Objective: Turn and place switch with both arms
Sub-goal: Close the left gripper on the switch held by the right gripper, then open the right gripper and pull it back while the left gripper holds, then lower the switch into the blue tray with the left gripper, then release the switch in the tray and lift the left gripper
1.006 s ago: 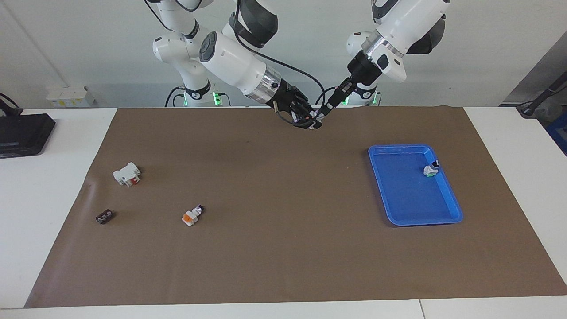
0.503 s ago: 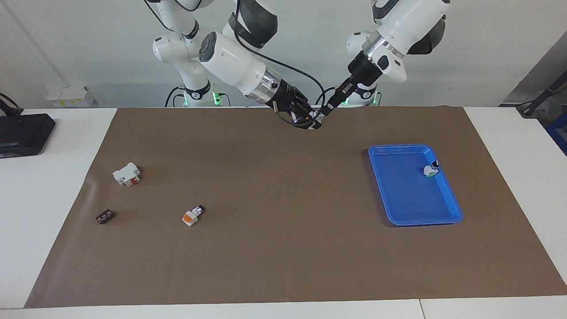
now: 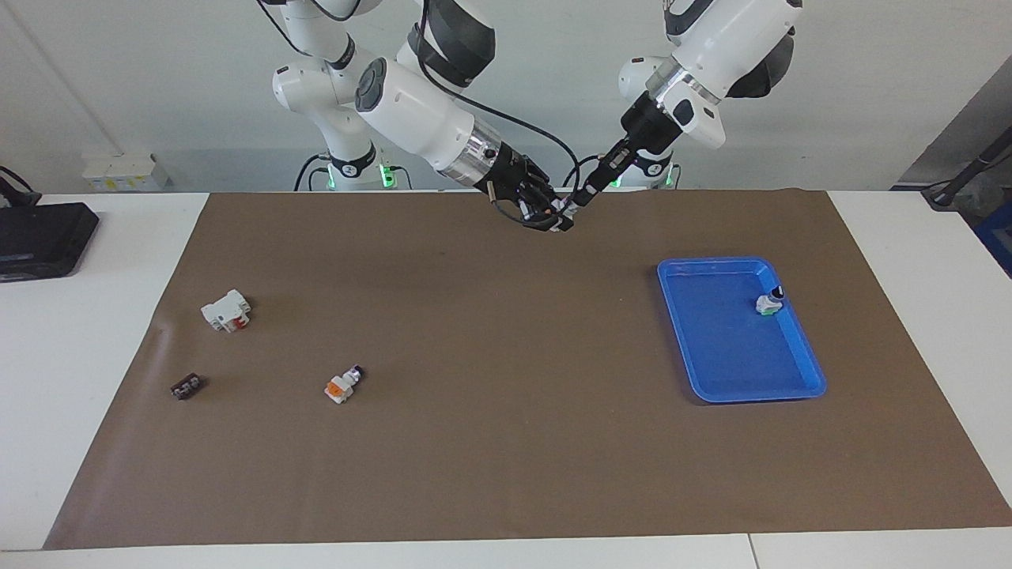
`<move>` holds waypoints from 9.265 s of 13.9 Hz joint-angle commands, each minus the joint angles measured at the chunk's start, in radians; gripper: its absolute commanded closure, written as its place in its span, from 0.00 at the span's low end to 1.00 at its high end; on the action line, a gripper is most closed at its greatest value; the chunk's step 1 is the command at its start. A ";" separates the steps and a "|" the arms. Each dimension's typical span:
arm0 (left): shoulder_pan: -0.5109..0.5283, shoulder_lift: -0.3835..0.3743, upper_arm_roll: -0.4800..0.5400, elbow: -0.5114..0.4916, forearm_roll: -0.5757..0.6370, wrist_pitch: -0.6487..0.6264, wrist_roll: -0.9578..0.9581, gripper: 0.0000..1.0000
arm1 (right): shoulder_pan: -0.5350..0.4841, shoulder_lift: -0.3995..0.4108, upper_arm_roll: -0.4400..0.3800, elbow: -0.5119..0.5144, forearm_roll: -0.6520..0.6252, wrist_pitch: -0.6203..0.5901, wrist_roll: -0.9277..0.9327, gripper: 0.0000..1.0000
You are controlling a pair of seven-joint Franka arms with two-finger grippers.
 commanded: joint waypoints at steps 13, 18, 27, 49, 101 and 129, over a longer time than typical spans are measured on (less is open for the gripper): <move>-0.018 -0.020 0.005 -0.032 0.012 0.050 -0.257 1.00 | -0.006 -0.006 0.007 0.009 -0.009 -0.016 0.029 1.00; -0.017 -0.020 -0.003 -0.035 0.013 0.073 -0.519 1.00 | -0.006 -0.006 0.007 0.009 -0.009 -0.016 0.029 1.00; 0.000 -0.023 -0.028 -0.044 0.142 0.068 -1.289 1.00 | -0.006 -0.006 0.007 0.009 -0.009 -0.018 0.027 1.00; 0.025 -0.023 -0.029 -0.047 0.250 0.087 -1.660 1.00 | -0.006 -0.006 0.007 0.009 -0.009 -0.019 0.027 1.00; 0.503 0.146 -0.029 -0.340 0.498 0.217 1.302 1.00 | -0.321 -0.188 -0.170 0.118 -0.910 -0.545 -1.570 0.00; 0.315 0.342 -0.028 0.201 0.636 -0.238 1.326 0.25 | -0.391 -0.201 -0.180 0.138 -0.831 -0.700 -1.689 0.00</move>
